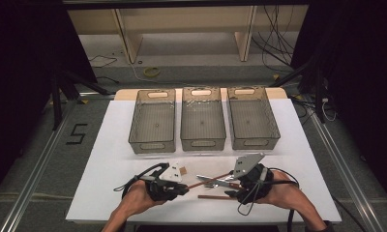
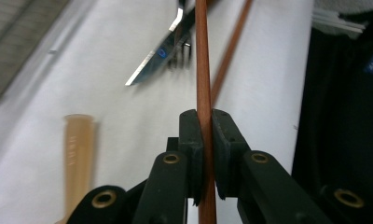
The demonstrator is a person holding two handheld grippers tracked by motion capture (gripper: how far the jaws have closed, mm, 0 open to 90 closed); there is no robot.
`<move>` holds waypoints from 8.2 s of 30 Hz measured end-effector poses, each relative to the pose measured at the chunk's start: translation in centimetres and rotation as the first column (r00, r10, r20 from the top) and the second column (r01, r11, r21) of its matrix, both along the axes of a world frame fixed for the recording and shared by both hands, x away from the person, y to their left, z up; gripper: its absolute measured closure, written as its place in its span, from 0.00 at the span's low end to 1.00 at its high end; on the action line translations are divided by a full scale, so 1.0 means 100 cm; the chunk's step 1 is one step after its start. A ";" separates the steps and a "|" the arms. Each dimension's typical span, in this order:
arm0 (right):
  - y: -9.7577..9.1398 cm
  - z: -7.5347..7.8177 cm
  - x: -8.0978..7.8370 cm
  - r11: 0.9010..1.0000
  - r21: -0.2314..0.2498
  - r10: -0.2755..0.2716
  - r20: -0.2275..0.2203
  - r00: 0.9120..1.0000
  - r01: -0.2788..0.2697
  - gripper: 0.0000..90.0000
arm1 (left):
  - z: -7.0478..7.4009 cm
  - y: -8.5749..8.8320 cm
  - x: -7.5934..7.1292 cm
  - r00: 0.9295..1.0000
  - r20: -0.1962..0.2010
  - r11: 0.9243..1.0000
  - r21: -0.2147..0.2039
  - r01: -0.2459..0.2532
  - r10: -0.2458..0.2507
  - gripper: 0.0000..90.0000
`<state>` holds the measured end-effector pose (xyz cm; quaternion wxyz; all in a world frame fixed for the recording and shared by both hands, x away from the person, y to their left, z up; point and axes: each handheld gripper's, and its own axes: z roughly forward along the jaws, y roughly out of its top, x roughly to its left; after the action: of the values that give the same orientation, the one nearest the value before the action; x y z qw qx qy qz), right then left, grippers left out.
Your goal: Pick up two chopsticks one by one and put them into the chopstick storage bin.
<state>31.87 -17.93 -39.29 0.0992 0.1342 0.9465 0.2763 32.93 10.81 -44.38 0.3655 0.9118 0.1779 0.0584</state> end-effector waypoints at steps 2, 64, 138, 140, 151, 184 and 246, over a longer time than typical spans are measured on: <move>-0.003 -0.003 -0.001 1.000 -0.003 -0.005 -0.007 1.000 0.005 0.42 | 0.003 0.005 0.003 0.999 0.006 0.999 -0.021 -0.041 0.042 0.92; -0.020 -0.039 0.005 0.994 -0.050 -0.100 -0.095 0.990 0.095 0.38 | 0.025 0.118 0.151 0.729 -0.131 0.709 -0.170 -0.684 0.672 0.93; -0.010 -0.065 0.018 0.945 -0.325 -0.095 -0.195 0.976 0.027 0.81 | 0.009 0.055 0.032 0.932 -0.097 0.889 -0.283 -0.361 0.348 0.17; -0.008 -0.066 0.018 0.942 -0.335 -0.092 -0.195 0.977 0.022 0.82 | 0.008 0.054 0.032 0.933 -0.100 0.891 -0.279 -0.359 0.345 0.17; -0.002 -0.065 0.014 0.926 -0.377 -0.044 -0.190 0.981 -0.032 0.94 | 0.006 0.046 0.030 0.943 -0.092 0.907 -0.257 -0.333 0.320 0.17; 0.018 -0.033 0.008 0.945 -0.313 0.067 -0.105 0.992 -0.097 0.94 | 0.007 0.003 0.017 0.989 -0.065 0.976 -0.165 -0.141 0.132 0.20; 0.040 -0.030 -0.001 0.924 -0.301 0.223 -0.078 0.972 -0.236 0.90 | -0.008 -0.038 -0.009 0.967 -0.044 0.959 0.119 0.256 -0.252 0.92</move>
<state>31.79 -13.88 -42.24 0.0659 0.0111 0.9890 0.1320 32.03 6.98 -45.14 0.3100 0.9488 0.0608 0.0090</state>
